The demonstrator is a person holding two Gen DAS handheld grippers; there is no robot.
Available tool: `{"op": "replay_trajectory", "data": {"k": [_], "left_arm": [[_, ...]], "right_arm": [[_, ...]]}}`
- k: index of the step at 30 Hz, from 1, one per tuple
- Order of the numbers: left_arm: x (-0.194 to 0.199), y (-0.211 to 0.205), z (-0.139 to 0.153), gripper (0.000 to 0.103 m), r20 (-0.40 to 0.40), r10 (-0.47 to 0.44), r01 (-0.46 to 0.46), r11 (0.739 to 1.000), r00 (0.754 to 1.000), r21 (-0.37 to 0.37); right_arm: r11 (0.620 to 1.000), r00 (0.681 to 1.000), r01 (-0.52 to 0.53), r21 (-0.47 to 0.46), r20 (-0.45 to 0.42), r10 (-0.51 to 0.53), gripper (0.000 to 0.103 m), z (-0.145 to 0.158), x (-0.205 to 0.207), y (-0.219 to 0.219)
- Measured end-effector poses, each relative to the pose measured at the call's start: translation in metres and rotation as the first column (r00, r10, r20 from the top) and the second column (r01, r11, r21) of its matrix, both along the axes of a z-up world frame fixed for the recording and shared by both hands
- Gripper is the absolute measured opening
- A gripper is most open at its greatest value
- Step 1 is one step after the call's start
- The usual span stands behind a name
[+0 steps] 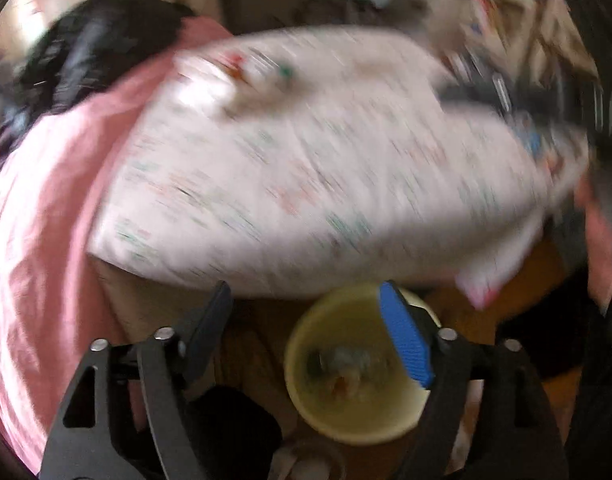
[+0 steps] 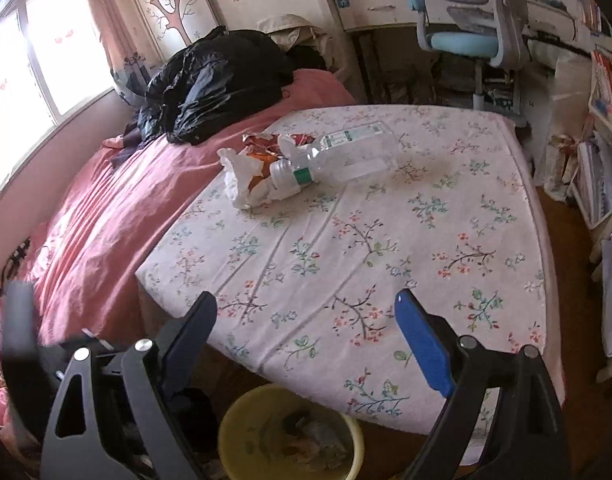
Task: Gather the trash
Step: 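Bring both tools back over the table toward the remaining tissue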
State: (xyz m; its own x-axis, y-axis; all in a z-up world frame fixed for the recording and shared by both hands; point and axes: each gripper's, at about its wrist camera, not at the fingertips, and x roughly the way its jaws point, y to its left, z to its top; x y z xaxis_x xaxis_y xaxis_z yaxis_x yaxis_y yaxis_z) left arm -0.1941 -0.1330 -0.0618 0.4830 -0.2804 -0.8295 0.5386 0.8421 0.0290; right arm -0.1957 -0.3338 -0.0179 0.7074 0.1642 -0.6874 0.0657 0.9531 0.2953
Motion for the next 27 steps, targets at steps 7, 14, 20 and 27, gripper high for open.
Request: {"op": "replay_trajectory", "data": {"k": [7, 14, 20, 27], "left_arm": [[0.032, 0.04, 0.071, 0.093, 0.183, 0.274, -0.231, 0.947, 0.944, -0.223], [0.093, 0.027, 0.117, 0.096, 0.299, 0.334, -0.256, 0.928, 0.894, -0.271], [0.144, -0.001, 0.13, 0.096, 0.351, 0.348, -0.261, 0.927, 0.869, -0.27], [0.163, -0.008, 0.095, 0.096, 0.283, 0.326, -0.27, 0.937, 0.902, -0.22]], "right_arm": [[0.998, 0.998, 0.042, -0.051, 0.053, -0.039, 0.088, 0.015, 0.003, 0.003], [0.979, 0.984, -0.019, -0.201, 0.168, 0.053, 0.096, 0.068, 0.037, 0.01], [0.961, 0.984, 0.004, -0.275, 0.174, 0.045, 0.096, 0.057, 0.068, -0.004], [0.962, 0.995, -0.004, -0.273, 0.095, 0.031, 0.096, 0.043, 0.081, -0.005]]}}
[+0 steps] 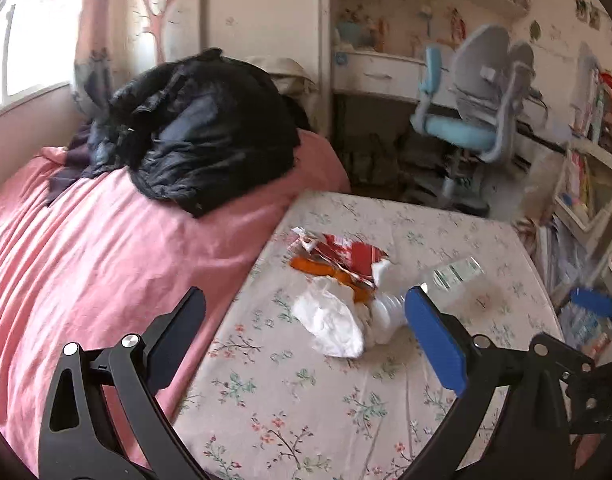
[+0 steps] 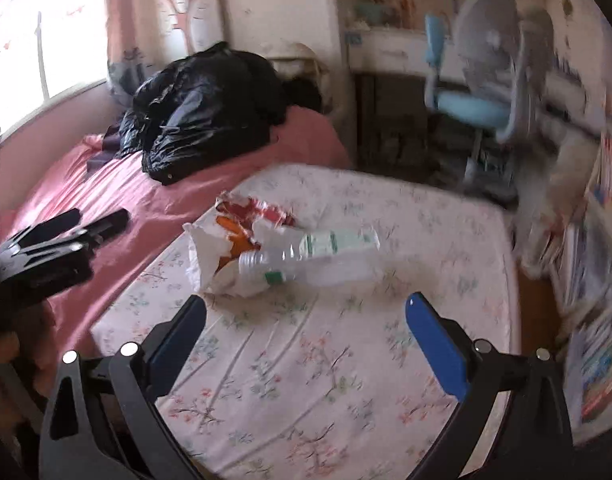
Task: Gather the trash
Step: 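Bring both tools back over the table toward the remaining tissue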
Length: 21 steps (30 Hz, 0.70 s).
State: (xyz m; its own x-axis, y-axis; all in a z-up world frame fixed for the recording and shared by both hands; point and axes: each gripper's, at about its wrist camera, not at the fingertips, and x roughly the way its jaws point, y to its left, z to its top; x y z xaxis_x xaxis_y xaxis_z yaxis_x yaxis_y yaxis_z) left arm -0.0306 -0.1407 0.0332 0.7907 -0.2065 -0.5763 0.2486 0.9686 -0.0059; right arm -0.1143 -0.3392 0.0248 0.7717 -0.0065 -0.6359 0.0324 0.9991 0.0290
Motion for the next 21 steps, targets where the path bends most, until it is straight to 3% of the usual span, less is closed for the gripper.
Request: {"op": "replay_trajectory", "data": {"k": [3, 12, 21], "left_arm": [[-0.003, -0.001, 0.0, 0.096, 0.041, -0.003, 0.002, 1.0, 0.999, 0.012], [0.015, -0.007, -0.008, 0.096, 0.014, -0.001, 0.001, 1.0, 1.0, 0.007], [0.025, -0.01, -0.01, 0.096, -0.01, -0.015, 0.015, 1.0, 1.0, -0.004]], "right_arm": [[0.999, 1.0, -0.018, -0.029, 0.0, 0.018, 0.096, -0.003, 0.002, 0.004], [1.0, 1.0, 0.019, -0.003, -0.024, -0.019, 0.096, -0.011, 0.02, -0.01], [1.0, 0.999, -0.012, -0.015, -0.053, 0.012, 0.096, -0.018, 0.03, -0.004]]}}
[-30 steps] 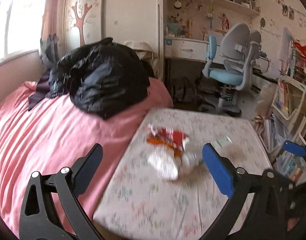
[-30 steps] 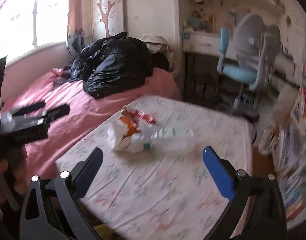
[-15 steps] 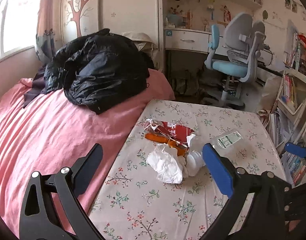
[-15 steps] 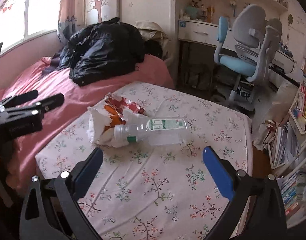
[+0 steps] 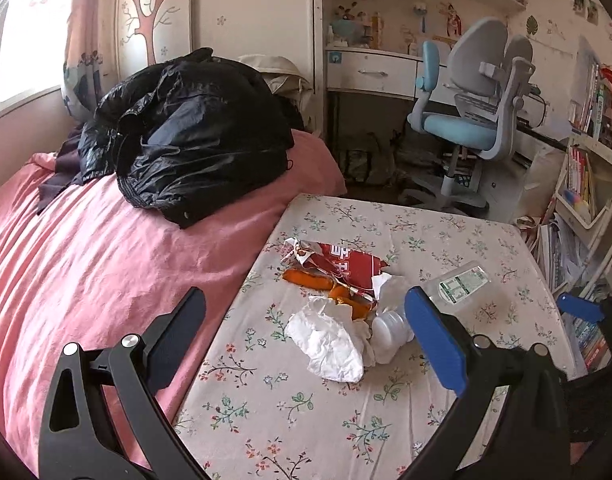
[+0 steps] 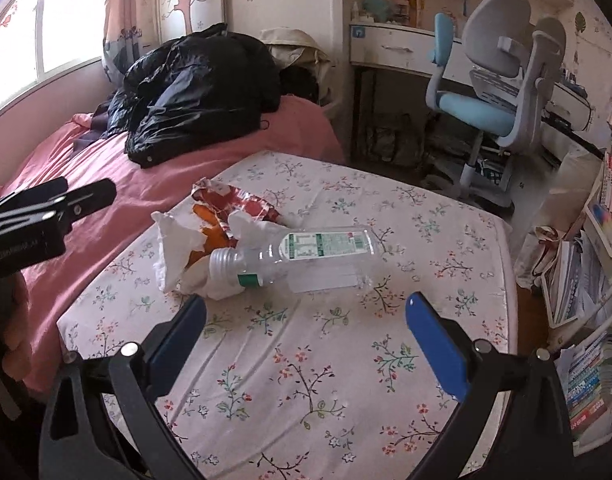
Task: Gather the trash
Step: 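Bring both tools back over the table toward the remaining tissue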
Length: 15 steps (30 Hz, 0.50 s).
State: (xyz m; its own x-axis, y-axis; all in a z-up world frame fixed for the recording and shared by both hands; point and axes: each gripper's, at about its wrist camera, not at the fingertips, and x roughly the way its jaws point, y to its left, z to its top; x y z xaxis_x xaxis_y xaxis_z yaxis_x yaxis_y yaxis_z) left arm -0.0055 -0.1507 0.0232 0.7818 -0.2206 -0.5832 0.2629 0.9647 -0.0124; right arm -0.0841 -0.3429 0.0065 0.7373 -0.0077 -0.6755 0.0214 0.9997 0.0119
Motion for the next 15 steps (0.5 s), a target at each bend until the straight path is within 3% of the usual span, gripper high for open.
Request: {"op": "replay_trajectory", "data": {"k": [6, 11, 15], "left_arm": [[0.01, 0.016, 0.001, 0.096, -0.013, 0.057, -0.057, 0.998, 0.998, -0.01], [0.026, 0.045, -0.005, 0.096, -0.083, 0.152, -0.158, 0.984, 0.985, -0.082], [0.032, 0.051, -0.012, 0.096, -0.125, 0.168, -0.181, 0.978, 0.978, -0.099]], "right_arm": [[0.999, 1.0, -0.005, -0.032, -0.003, 0.005, 0.096, -0.001, -0.002, 0.0], [1.0, 1.0, 0.007, -0.018, -0.003, -0.007, 0.096, -0.001, -0.002, -0.005], [1.0, 1.0, -0.001, -0.02, -0.008, 0.0, 0.096, -0.002, -0.001, -0.003]]}}
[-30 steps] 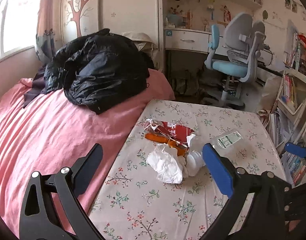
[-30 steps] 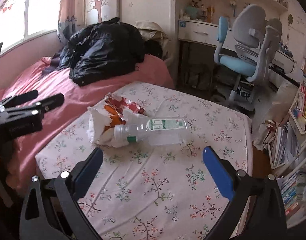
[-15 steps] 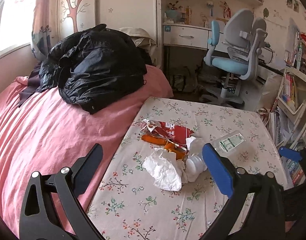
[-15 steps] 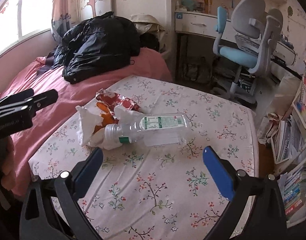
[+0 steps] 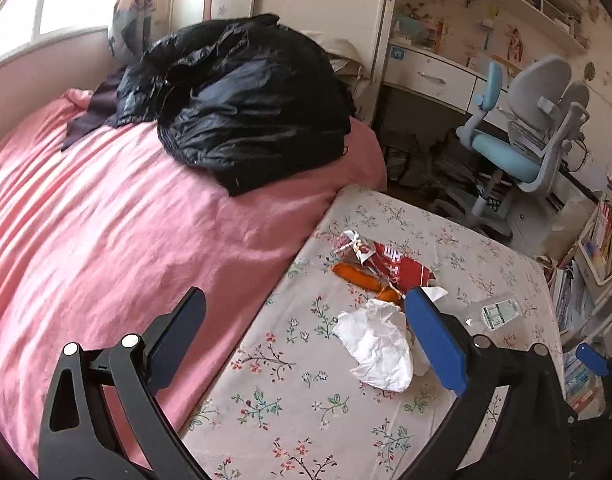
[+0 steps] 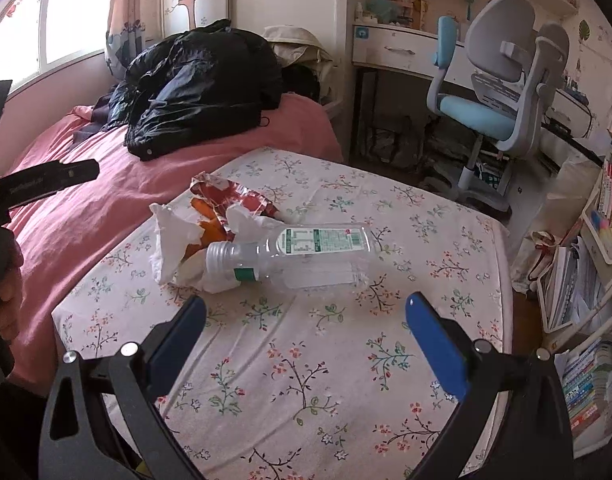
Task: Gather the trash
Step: 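Bring both tools back over the table toward the remaining tissue, then grasp the white tissue with the left tool and lift it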
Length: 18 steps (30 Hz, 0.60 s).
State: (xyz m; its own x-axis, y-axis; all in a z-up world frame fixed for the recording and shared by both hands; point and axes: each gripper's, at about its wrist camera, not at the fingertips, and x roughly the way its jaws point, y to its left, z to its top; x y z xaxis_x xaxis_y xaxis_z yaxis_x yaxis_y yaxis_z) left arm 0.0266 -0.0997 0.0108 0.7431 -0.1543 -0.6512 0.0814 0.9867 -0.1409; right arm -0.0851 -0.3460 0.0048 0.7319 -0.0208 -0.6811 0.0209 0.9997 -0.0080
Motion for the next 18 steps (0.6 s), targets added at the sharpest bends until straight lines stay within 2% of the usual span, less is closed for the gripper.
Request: {"op": "replay_trajectory", "data": {"k": [7, 18], "left_arm": [[0.004, -0.021, -0.016, 0.096, -0.04, -0.058, 0.059, 0.997, 0.998, 0.04], [0.029, -0.068, -0.077, 0.096, -0.183, -0.144, 0.158, 0.985, 0.973, 0.064]], "right_arm": [[1.0, 1.0, -0.014, 0.001, -0.001, 0.014, 0.096, 0.0, 0.001, 0.003], [0.999, 0.999, -0.023, 0.035, -0.028, 0.024, 0.096, -0.009, 0.006, -0.003]]}}
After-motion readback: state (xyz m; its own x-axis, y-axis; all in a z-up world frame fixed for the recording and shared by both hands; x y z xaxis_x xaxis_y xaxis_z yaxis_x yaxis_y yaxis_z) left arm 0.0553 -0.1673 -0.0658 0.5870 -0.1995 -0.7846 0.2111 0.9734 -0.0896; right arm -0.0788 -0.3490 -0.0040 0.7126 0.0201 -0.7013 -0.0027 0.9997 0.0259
